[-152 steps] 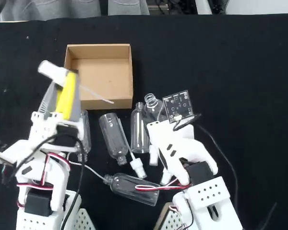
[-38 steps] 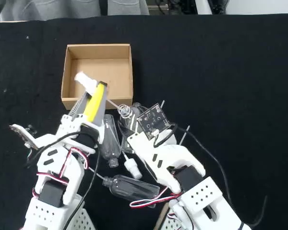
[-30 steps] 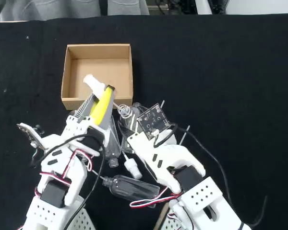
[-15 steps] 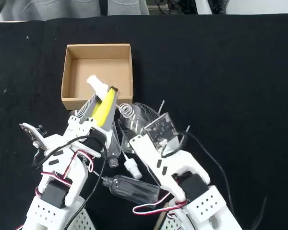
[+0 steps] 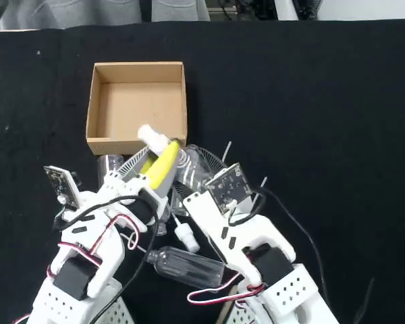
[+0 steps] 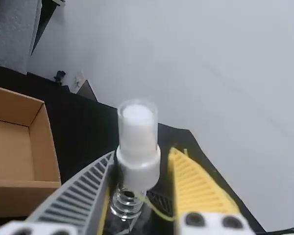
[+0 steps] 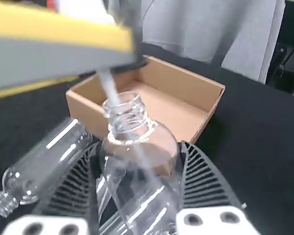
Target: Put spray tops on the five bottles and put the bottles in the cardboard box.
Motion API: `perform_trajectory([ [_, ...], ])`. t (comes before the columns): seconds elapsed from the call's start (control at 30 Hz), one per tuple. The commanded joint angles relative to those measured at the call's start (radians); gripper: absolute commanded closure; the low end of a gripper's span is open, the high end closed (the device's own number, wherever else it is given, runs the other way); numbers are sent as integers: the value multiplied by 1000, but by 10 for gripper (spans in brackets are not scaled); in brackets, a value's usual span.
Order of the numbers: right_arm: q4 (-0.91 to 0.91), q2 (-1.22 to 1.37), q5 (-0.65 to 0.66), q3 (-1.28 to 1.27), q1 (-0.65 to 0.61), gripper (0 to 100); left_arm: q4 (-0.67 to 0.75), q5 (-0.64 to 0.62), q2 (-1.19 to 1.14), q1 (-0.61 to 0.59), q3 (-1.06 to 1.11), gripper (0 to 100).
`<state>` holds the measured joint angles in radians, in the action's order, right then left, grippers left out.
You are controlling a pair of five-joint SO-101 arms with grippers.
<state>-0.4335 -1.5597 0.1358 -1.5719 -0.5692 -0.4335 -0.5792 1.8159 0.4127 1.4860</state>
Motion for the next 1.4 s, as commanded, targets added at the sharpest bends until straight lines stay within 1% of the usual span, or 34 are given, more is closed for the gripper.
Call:
perform_trajectory([
  [0.0,0,-33,8,8,-6,931,-3,18,8,19,-67,790],
  [0.43,2,-33,8,8,-6,931,2,15,8,8,-76,795],
  [0.57,0,-33,8,8,-6,931,5,-32,9,2,-77,795],
  [0.73,0,-33,8,8,-6,931,5,-97,9,-87,-108,795],
  [0.83,0,-33,8,7,-8,931,5,-109,9,-110,-113,795],
  [1.13,0,-42,9,-4,-14,931,5,-104,8,-101,-104,795],
  [1.37,-2,-42,9,-7,-12,931,6,-100,8,-24,-85,795],
])
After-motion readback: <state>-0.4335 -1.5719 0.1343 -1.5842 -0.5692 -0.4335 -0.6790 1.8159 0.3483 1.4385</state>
